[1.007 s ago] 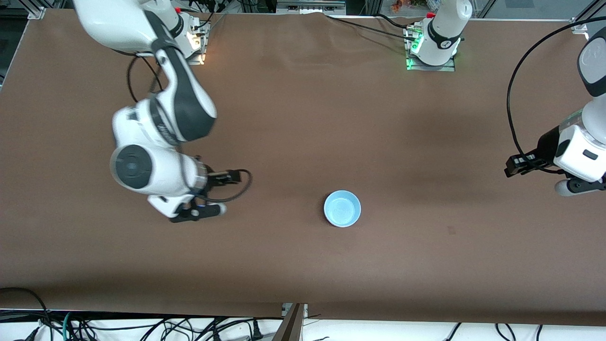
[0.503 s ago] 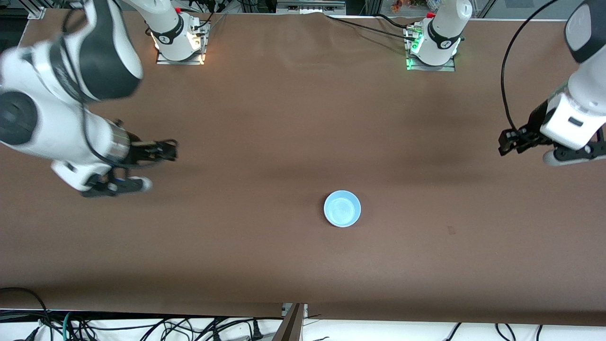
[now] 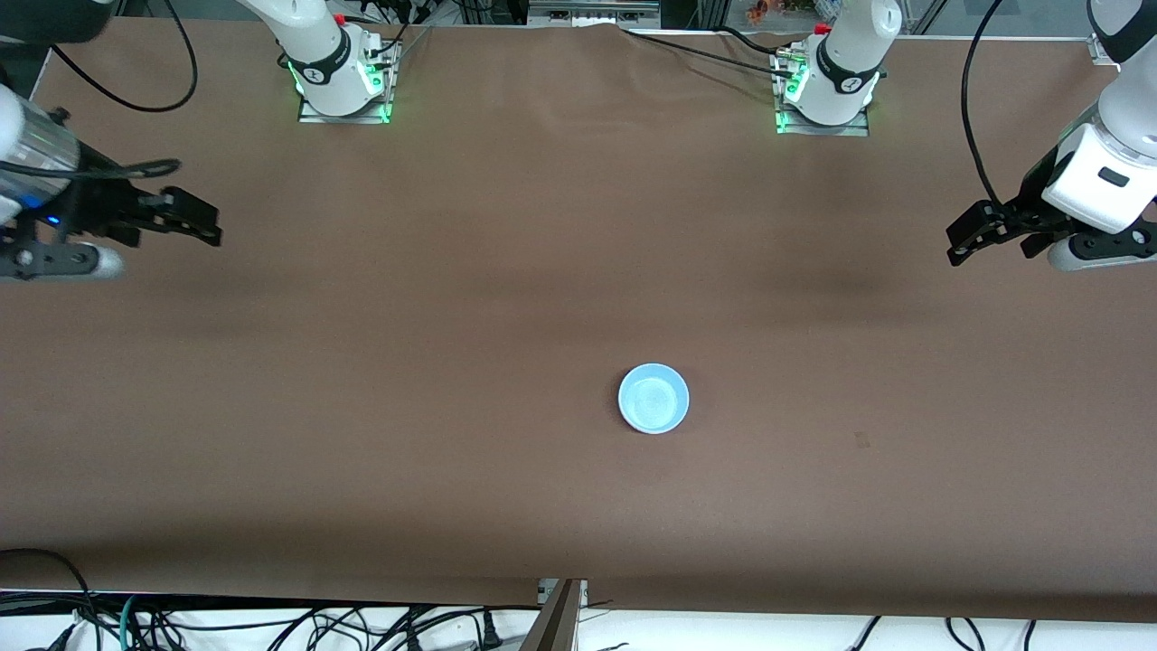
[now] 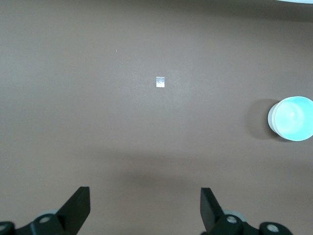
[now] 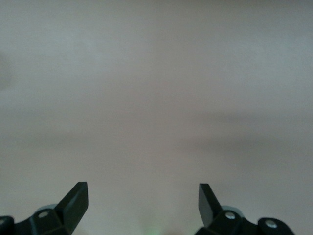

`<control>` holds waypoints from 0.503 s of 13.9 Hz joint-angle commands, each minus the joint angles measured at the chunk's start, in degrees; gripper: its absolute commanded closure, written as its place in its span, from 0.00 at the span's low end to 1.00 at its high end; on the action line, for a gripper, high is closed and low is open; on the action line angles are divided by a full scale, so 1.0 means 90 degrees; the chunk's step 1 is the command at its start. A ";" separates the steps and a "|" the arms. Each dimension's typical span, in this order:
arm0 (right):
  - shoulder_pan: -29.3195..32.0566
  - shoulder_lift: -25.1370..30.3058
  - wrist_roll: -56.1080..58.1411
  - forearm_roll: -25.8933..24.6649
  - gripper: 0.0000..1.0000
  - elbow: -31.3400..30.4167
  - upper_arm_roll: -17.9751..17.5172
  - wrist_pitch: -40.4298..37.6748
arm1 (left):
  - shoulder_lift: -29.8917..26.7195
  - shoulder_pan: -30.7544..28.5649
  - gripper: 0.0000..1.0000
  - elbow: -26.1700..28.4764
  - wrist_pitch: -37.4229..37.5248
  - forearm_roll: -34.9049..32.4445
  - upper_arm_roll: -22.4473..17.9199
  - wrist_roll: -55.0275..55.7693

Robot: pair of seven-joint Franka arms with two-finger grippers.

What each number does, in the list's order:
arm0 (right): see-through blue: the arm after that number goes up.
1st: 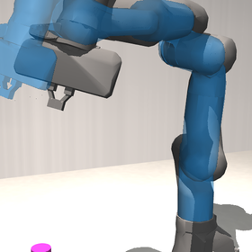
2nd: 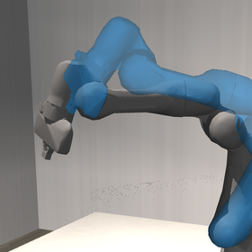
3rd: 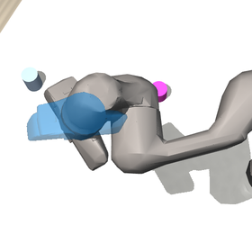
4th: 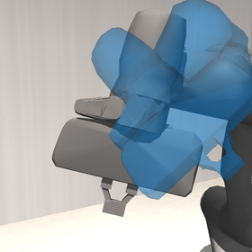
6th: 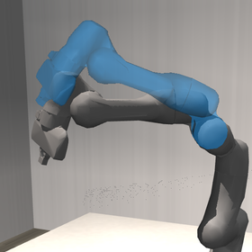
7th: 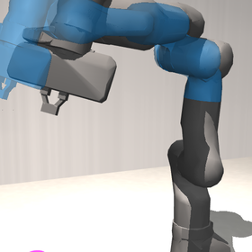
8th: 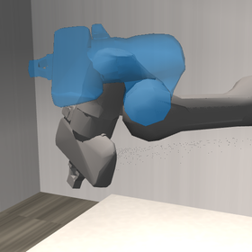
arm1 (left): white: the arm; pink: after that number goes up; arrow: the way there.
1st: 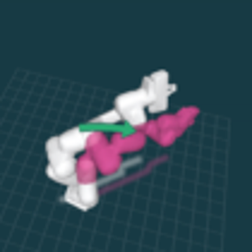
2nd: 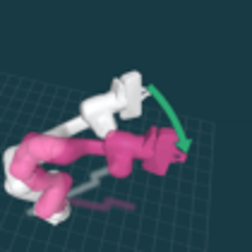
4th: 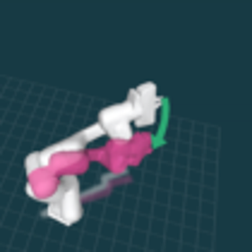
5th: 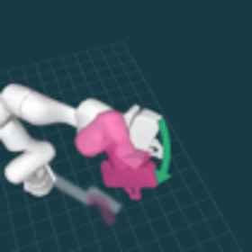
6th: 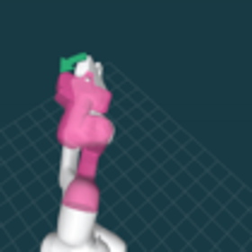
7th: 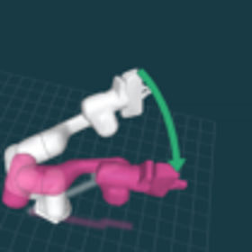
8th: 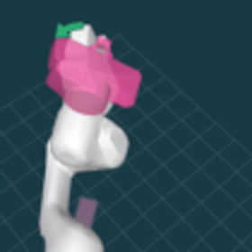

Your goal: Stack pink and blue bowls on white bowl

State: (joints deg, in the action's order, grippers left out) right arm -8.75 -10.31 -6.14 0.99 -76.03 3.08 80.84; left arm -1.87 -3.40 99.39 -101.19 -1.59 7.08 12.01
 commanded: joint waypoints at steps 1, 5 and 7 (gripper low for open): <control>0.0260 0.0519 0.0096 -0.0208 0.00 -0.0556 -0.0098 -0.0133 | -0.0124 -0.0052 0.00 0.0109 -0.0026 -0.0068 0.0024 -0.0192; 0.0367 0.0706 0.0584 -0.0550 0.00 -0.0673 -0.0127 -0.0602 | -0.0329 -0.0062 0.00 0.0109 0.0042 -0.0058 -0.0015 -0.0192; 0.0367 0.0696 0.0594 -0.0540 0.00 -0.0693 -0.0128 -0.0603 | -0.0505 -0.0062 0.00 0.0089 0.0091 0.0068 -0.0063 -0.0192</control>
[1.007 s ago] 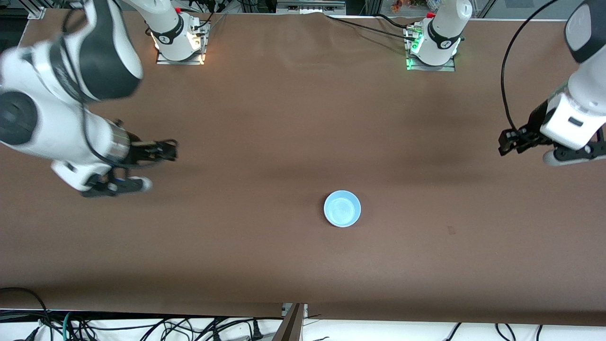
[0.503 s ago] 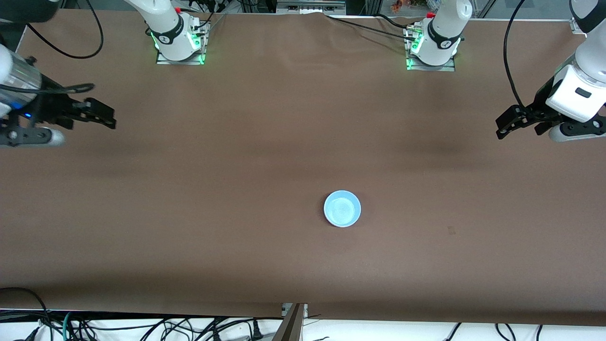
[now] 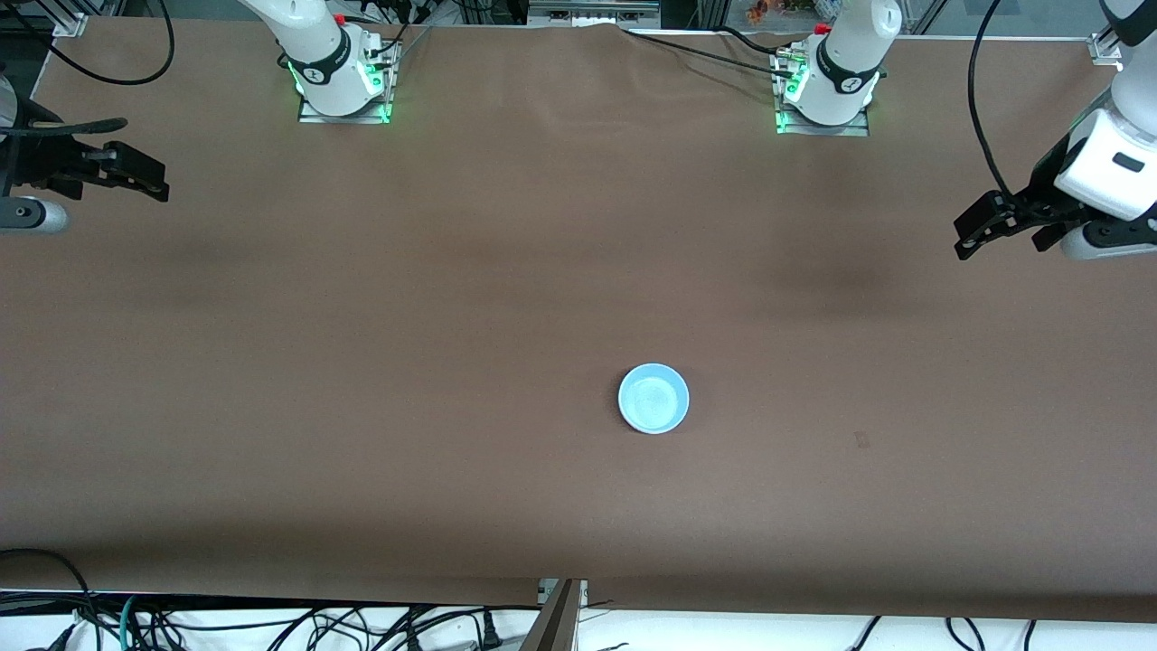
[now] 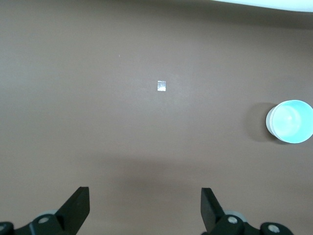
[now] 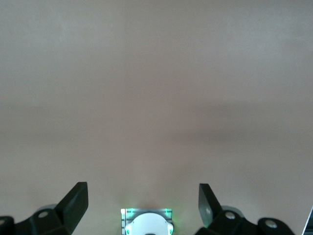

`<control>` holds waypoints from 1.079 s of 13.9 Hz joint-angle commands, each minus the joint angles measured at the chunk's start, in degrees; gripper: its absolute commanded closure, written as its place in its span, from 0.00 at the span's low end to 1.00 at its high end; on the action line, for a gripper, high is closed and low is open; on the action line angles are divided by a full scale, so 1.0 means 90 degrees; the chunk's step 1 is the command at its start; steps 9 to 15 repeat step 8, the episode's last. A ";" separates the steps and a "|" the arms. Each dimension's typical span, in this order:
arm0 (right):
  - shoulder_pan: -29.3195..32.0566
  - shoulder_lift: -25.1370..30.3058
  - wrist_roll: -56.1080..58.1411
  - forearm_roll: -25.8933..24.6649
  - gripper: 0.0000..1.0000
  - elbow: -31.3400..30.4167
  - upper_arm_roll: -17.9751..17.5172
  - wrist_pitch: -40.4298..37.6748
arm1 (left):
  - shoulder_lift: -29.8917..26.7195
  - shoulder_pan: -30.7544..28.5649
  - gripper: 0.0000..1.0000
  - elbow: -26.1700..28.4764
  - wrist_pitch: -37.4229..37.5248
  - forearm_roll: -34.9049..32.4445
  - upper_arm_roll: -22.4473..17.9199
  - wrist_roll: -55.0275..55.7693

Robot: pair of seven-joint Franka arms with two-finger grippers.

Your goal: Stack pink and blue bowls on white bowl

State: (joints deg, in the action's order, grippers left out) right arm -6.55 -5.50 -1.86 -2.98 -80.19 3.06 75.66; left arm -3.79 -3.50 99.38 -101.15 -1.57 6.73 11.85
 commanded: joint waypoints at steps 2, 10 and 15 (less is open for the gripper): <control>0.0142 0.0152 0.0119 -0.0119 0.00 -0.0231 -0.0125 -0.0028 | -0.0293 -0.0051 0.00 -0.0278 0.0416 0.0087 -0.0219 -0.0668; 0.0133 0.0094 0.0138 -0.0158 0.00 -0.0163 -0.0076 -0.0038 | -0.0195 -0.0246 0.00 -0.0417 0.0575 0.0468 -0.0543 -0.1679; 0.0133 0.0094 0.0138 -0.0158 0.00 -0.0163 -0.0076 -0.0038 | -0.0195 -0.0246 0.00 -0.0417 0.0575 0.0468 -0.0543 -0.1679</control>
